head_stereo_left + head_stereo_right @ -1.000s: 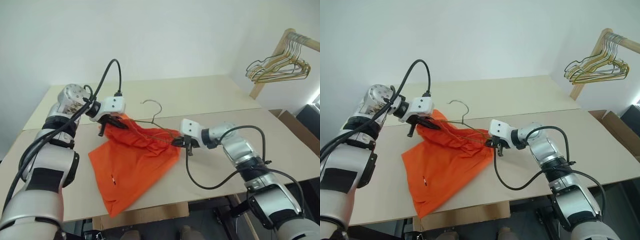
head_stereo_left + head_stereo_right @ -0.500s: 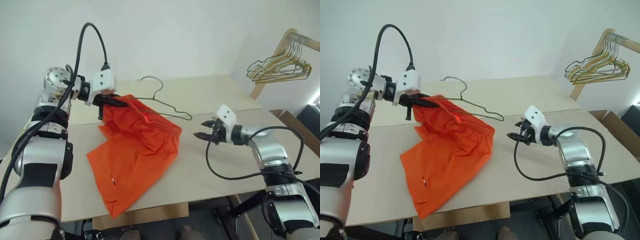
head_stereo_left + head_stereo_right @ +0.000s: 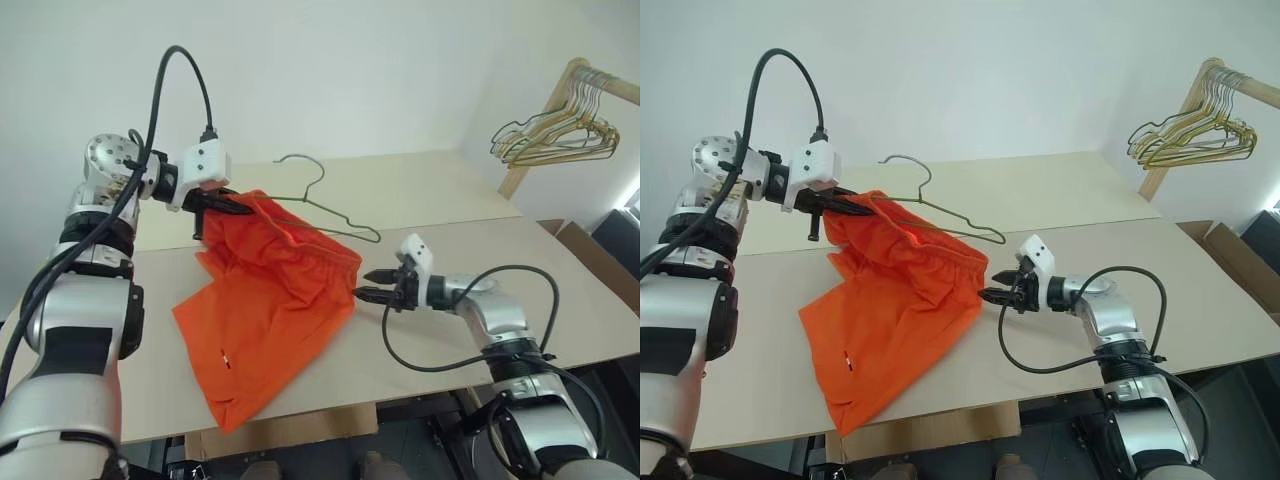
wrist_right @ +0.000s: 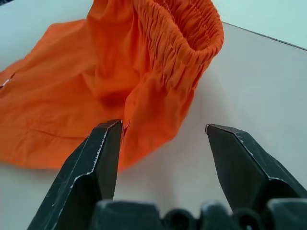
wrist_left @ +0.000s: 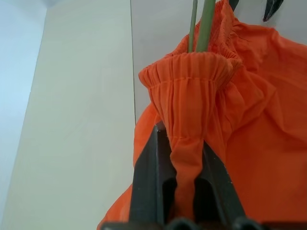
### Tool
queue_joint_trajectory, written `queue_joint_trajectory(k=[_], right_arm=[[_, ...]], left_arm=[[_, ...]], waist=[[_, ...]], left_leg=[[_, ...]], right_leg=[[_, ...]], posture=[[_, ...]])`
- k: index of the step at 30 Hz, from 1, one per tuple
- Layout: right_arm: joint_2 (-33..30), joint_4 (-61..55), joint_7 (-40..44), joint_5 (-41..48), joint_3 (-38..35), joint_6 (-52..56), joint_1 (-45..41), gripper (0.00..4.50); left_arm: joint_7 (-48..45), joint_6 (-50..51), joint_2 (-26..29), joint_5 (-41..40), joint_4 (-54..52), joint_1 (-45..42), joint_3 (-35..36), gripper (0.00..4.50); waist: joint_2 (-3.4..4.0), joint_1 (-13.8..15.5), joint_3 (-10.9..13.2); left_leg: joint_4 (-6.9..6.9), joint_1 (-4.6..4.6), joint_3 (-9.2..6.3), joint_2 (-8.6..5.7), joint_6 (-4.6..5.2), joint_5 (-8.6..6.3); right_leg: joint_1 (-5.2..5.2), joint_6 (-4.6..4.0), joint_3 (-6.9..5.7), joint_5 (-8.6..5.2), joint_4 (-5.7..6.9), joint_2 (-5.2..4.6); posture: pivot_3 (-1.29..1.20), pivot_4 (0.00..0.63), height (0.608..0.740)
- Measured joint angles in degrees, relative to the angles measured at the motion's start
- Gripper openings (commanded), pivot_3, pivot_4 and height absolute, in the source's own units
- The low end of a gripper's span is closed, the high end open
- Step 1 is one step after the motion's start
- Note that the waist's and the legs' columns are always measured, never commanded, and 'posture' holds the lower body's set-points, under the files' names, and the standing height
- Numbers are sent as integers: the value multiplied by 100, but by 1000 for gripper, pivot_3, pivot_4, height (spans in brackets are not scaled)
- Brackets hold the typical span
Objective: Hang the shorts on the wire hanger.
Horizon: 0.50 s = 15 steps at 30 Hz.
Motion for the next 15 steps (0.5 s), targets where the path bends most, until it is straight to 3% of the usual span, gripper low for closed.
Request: queue_joint_trajectory(k=[6, 9, 15], right_arm=[[283, 620, 41, 121, -8, -19, -247, 3301], [341, 876, 99, 180, -13, 159, -409, 2784], [391, 1116, 77, 222, -99, 506, -517, 634]], left_arm=[[2, -2, 17, -1, 0, 5, 5, 0], [12, -3, 24, -1, 0, 10, 13, 0], [67, -7, 27, -1, 0, 23, 21, 0]], waist=[[0, 13, 0], [0, 13, 0], [0, 14, 0]], left_leg=[[0, -12, -4, 0, 0, 0], [0, -15, -5, -1, 0, 0], [1, -15, -12, 0, 0, 0]], right_leg=[[-1, 2, -5, 1, 1, -3], [-1, 3, -6, 1, 0, -4], [-1, 3, -12, 1, 5, -3]], posture=[[75, 0, 740], [77, 0, 740], [75, 0, 740]])
